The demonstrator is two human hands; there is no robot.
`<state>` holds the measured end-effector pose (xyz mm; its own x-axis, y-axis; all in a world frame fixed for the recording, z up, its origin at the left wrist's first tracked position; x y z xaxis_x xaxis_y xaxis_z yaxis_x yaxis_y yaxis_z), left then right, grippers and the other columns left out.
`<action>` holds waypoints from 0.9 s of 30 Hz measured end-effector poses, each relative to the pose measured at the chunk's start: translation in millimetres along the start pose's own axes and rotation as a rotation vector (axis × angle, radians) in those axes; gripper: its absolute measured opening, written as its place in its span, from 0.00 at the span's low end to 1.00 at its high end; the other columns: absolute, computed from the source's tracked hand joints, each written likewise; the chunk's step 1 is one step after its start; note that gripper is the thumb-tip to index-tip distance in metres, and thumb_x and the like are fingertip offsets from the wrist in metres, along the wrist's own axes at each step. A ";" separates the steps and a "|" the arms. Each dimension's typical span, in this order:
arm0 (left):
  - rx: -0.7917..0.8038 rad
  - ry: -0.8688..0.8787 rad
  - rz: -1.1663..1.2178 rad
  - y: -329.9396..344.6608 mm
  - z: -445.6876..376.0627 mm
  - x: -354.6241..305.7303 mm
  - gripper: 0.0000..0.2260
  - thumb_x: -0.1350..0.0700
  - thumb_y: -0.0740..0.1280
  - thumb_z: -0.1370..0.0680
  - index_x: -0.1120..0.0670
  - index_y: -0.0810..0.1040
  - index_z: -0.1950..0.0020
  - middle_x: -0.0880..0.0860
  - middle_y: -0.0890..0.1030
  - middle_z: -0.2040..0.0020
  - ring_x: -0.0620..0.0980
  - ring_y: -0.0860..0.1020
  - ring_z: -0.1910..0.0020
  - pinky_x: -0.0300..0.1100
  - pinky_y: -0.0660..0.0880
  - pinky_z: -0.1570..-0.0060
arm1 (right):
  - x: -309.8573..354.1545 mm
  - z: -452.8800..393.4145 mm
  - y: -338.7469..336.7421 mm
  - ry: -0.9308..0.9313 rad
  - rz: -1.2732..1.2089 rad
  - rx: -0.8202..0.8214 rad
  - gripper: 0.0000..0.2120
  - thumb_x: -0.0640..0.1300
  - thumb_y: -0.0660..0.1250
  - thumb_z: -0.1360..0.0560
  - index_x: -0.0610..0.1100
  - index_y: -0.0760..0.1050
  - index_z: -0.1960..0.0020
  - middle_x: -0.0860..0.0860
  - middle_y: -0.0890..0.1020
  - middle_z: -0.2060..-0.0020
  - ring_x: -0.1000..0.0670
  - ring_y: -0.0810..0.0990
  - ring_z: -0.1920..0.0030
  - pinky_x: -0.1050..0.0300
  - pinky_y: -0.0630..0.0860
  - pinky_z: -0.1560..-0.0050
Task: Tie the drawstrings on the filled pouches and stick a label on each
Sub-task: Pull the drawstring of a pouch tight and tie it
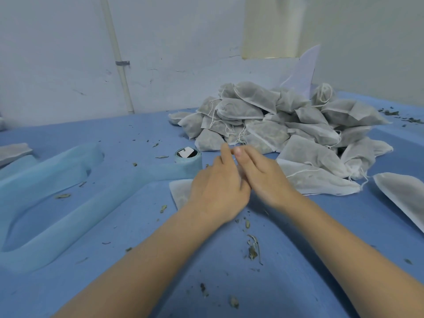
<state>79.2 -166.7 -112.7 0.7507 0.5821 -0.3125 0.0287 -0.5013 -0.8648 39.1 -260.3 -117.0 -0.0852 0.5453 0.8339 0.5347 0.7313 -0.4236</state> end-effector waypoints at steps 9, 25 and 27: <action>0.017 0.073 0.050 -4.0 5.6 0.5 0.09 0.58 0.56 0.22 0.58 0.69 0.45 0.56 0.74 0.47 0.57 0.73 0.49 0.42 0.62 0.55 | 2.4 2.4 6.1 -0.068 0.145 -0.088 0.14 0.54 0.54 0.19 0.50 0.76 0.49 0.59 0.80 0.65 0.62 0.78 0.58 0.75 0.68 0.56; -0.054 0.086 0.277 -14.9 6.0 17.9 0.04 0.55 0.55 0.19 0.52 0.69 0.48 0.49 0.77 0.53 0.53 0.75 0.52 0.51 0.71 0.53 | -15.1 5.5 -5.4 0.523 -0.222 -0.153 0.17 0.45 0.63 0.25 0.45 0.73 0.72 0.53 0.70 0.80 0.54 0.61 0.80 0.62 0.58 0.78; -0.109 0.130 0.303 -18.7 7.6 16.1 0.05 0.56 0.56 0.19 0.53 0.70 0.46 0.50 0.78 0.52 0.53 0.75 0.53 0.51 0.70 0.53 | -16.5 7.6 0.0 0.606 -0.359 -0.046 0.15 0.44 0.62 0.24 0.43 0.71 0.69 0.52 0.67 0.81 0.54 0.56 0.82 0.64 0.53 0.81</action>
<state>85.8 -143.0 -104.5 0.8137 0.3134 -0.4896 -0.1431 -0.7083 -0.6913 34.1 -266.2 -133.5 0.2129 -0.0608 0.9752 0.5974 0.7978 -0.0807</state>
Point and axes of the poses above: each hand's wrist, its own z-axis away from the middle knuckle, its own y-axis out of the palm, x = y × z, the point moved 5 cm from there along -z, towards the middle knuckle
